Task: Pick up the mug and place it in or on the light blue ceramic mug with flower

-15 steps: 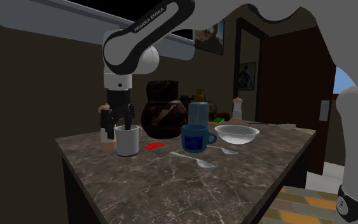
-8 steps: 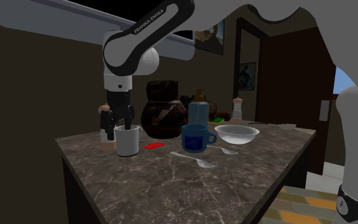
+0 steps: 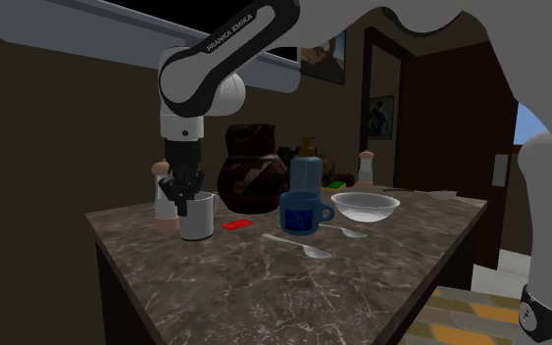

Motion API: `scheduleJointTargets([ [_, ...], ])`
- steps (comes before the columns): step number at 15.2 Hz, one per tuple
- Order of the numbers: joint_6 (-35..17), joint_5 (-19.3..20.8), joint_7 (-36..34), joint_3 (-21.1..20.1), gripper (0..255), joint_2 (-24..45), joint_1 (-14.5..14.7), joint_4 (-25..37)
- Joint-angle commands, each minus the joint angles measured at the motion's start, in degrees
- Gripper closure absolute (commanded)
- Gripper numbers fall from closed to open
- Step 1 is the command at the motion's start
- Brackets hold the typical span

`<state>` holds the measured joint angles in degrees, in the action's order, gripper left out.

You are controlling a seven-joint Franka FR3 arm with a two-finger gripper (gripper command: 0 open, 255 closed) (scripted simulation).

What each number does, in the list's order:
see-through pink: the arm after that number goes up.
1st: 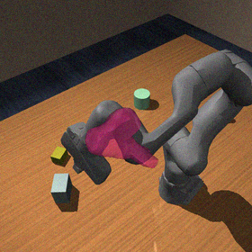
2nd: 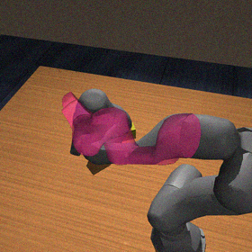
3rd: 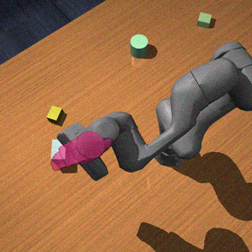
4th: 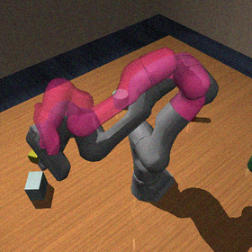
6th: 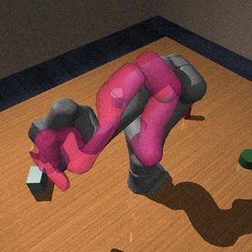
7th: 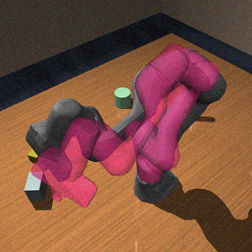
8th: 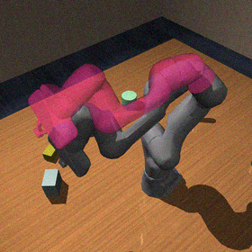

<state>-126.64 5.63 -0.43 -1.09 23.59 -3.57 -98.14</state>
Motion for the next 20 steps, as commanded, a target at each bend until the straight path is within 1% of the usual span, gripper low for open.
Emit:
scheduleJointTargets([
  [1, -0.01, 0.0, 0.0, 0.0, 255, -0.01, 0.0, 0.01],
  [2, -0.01, 0.0, -0.01, 0.0, 255, -0.01, 0.0, 0.0],
  [10, 5.2, -0.32, 0.48, -0.12, 255, -2.32, -0.02, 2.92],
  [20, 12.09, -0.64, 1.05, -0.22, 255, -4.24, 0.0, 7.91],
])
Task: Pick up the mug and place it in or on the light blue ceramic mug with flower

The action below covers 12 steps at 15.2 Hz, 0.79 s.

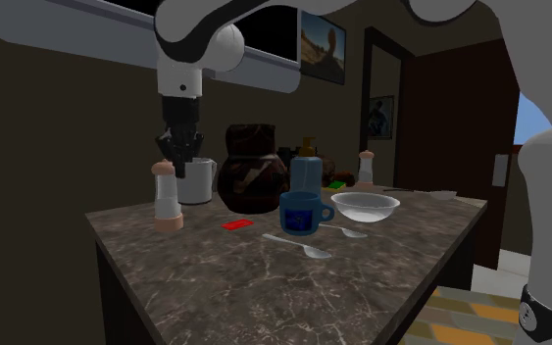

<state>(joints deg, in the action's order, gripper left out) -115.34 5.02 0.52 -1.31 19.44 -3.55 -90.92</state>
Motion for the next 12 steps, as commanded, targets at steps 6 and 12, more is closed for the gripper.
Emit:
scheduleJointTargets([
  [6, 5.14, -0.18, 0.43, -0.03, 255, -0.67, 0.01, 4.48],
  [12, 9.71, -0.29, 0.76, -0.06, 255, -0.76, 0.06, 8.96],
])
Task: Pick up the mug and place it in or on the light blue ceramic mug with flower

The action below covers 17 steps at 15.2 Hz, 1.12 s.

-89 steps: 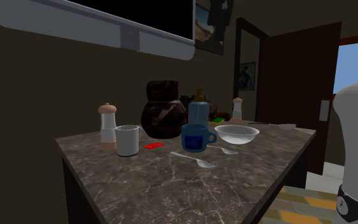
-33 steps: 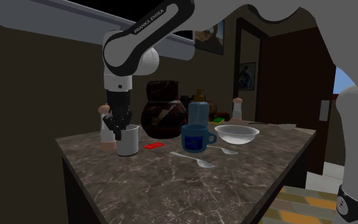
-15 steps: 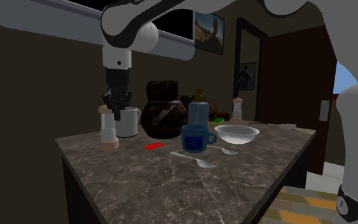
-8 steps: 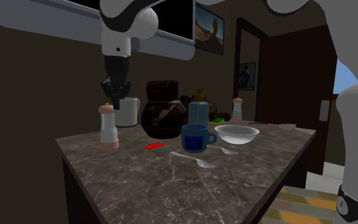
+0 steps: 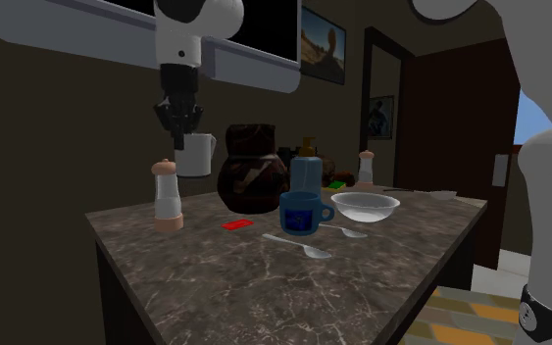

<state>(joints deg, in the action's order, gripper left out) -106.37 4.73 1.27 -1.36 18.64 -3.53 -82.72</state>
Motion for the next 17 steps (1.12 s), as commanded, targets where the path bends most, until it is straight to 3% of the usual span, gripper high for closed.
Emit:
scheduleJointTargets([
  [1, 1.53, -0.01, 0.05, -0.02, 255, 0.06, 0.05, 1.59],
  [3, 2.68, -0.03, 0.13, -0.02, 255, 0.13, 0.07, 2.8],
  [9, -1.31, -0.76, 3.78, 1.29, 255, -13.46, -2.48, -14.51],
  [17, -2.61, -0.77, 9.63, 4.33, 255, -29.04, -5.38, -31.01],
])
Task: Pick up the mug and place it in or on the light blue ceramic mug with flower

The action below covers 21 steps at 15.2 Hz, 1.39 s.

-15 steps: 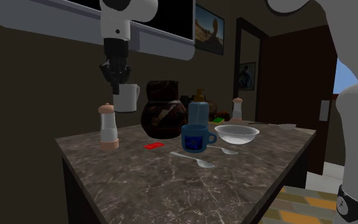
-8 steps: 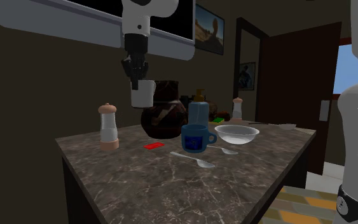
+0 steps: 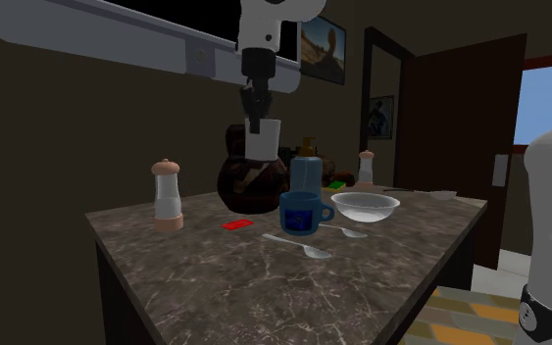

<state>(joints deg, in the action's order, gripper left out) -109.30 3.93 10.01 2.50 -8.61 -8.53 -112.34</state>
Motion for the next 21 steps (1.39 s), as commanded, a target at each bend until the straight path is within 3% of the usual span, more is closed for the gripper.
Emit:
scheduleJointTargets([
  [1, 0.41, 0.15, 1.68, 0.95, 255, -3.61, -0.73, -3.07],
  [8, 2.5, 1.93, 7.72, 4.93, 255, -16.29, -3.54, -13.23],
  [21, -7.65, 2.4, 7.24, 5.42, 255, -15.45, -3.73, -22.54],
])
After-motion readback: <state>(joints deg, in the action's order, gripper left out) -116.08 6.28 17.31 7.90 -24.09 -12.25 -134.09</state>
